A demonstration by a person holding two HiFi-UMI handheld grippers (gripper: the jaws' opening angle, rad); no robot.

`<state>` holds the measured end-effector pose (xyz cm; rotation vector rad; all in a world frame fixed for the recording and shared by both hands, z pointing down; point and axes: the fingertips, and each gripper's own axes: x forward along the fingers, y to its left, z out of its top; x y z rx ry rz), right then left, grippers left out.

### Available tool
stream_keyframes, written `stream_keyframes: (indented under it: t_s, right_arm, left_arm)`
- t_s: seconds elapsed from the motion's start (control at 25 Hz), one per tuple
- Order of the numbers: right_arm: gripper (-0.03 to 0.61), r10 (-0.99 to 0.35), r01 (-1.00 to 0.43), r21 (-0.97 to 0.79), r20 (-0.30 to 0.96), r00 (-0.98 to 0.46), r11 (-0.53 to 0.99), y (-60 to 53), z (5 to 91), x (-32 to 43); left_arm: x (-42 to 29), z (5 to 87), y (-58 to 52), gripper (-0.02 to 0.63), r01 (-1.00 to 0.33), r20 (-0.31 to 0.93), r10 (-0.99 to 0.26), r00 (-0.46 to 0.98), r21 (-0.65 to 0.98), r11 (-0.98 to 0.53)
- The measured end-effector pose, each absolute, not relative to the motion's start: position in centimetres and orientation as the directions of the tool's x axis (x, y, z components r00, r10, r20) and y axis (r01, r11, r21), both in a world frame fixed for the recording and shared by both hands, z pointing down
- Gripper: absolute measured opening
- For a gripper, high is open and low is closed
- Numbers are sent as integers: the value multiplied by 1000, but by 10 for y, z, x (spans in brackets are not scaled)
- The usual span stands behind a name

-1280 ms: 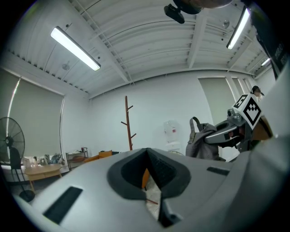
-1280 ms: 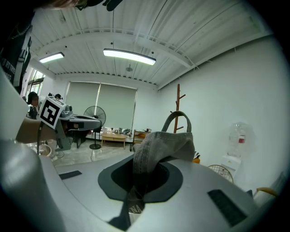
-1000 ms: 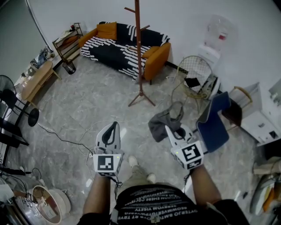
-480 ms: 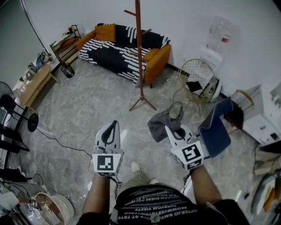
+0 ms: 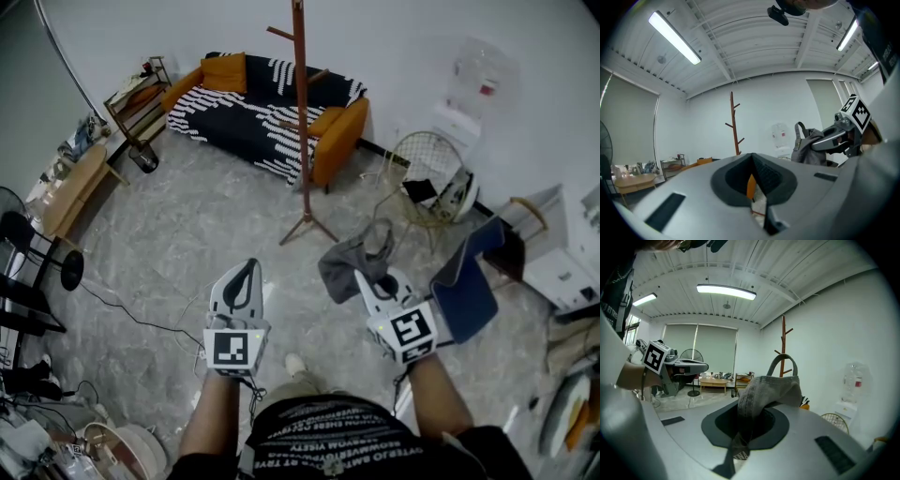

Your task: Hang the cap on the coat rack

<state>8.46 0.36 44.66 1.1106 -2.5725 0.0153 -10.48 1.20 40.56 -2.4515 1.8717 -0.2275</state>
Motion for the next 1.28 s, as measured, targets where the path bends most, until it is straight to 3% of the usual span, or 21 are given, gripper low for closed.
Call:
stream_keyframes:
  t_s: [0.84,1.28]
  right_arm:
    - [14,-756,-758,140,301,-581,637,-44,442,20]
    - [14,-763,-755,169,303,-572,633,-43,437,21]
  left_arm:
    - [-166,411,-44,0,-933,81,-941,329,-125,-337]
    - [-164,419,-46,0,-930,83,-934,347,-103,-354]
